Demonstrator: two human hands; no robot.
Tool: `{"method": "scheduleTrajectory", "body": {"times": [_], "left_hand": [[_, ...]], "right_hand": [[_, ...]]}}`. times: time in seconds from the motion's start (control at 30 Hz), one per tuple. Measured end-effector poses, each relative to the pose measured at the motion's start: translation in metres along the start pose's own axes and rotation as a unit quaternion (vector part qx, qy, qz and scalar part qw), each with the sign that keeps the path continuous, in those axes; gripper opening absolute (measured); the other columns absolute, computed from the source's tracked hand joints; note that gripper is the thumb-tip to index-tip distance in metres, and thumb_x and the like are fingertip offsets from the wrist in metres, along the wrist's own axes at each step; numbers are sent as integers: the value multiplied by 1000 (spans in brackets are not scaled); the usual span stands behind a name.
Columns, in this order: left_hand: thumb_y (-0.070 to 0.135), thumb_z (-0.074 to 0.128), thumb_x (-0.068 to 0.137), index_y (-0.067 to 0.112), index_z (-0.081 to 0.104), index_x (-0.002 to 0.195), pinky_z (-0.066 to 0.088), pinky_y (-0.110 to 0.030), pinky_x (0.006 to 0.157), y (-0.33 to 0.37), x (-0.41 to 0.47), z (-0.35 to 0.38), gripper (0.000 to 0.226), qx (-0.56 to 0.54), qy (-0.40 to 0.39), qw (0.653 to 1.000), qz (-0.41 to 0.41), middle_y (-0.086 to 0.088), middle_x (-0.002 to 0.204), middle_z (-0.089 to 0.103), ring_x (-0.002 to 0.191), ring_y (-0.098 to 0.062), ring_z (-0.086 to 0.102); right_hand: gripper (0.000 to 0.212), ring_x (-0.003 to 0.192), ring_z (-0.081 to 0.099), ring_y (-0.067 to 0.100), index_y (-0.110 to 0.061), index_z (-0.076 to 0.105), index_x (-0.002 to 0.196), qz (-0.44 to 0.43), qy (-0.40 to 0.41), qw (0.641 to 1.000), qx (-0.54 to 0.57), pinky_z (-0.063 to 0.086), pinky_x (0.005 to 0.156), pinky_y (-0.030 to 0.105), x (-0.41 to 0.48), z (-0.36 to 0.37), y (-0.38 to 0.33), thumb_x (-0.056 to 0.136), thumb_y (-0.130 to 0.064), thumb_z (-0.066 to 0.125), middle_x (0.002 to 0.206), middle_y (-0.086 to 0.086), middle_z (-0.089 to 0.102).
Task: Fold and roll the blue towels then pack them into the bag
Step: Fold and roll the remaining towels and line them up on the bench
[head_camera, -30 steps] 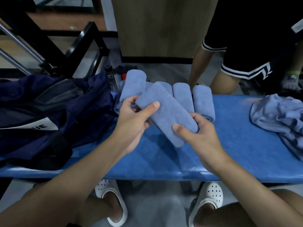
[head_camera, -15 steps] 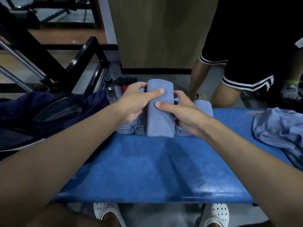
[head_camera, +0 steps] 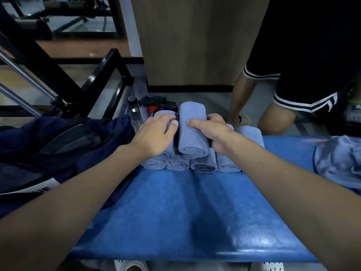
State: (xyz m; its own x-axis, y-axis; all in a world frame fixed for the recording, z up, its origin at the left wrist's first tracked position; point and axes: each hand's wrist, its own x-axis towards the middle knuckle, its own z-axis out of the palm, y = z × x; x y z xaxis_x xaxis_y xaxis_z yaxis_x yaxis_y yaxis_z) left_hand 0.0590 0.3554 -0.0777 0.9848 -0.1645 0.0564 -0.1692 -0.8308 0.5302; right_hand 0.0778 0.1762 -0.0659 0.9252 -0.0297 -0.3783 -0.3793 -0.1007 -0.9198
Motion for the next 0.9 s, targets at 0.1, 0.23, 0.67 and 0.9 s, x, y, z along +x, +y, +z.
{"method": "scheduleTrajectory", "body": {"times": [0.1,0.23,0.67,0.9], "left_hand": [[63,15,92,30,43,142,38,-53,107,2,-1,-1,66,-9,-5,1000,-10,2,143,52,130,-26,47],[53,27,102,36,28,152,26,-49,115,3,-5,1,52,69,-39,997,14,3,156,36,142,-24,31],[58,21,99,32,22,156,13,-43,119,-2,-18,8,63,160,-51,984,52,-4,164,17,150,-20,10],[69,12,92,35,11,158,6,-44,122,-6,-18,14,74,227,-83,969,58,-7,167,2,152,-24,-3]], "right_hand": [[51,88,71,27,-4,60,113,31,-12,999,29,59,81,43,3,1,1,73,-26,82,101,10,71],[42,86,68,21,-6,61,99,-6,12,997,-72,57,74,33,3,1,8,76,-34,81,92,5,69],[71,114,55,20,-24,33,137,-97,9,983,-158,49,98,34,-11,1,22,82,-35,76,126,1,51],[65,142,17,22,-21,32,150,-272,6,872,-407,24,116,39,-16,-8,36,94,-45,55,160,-1,15]]}}
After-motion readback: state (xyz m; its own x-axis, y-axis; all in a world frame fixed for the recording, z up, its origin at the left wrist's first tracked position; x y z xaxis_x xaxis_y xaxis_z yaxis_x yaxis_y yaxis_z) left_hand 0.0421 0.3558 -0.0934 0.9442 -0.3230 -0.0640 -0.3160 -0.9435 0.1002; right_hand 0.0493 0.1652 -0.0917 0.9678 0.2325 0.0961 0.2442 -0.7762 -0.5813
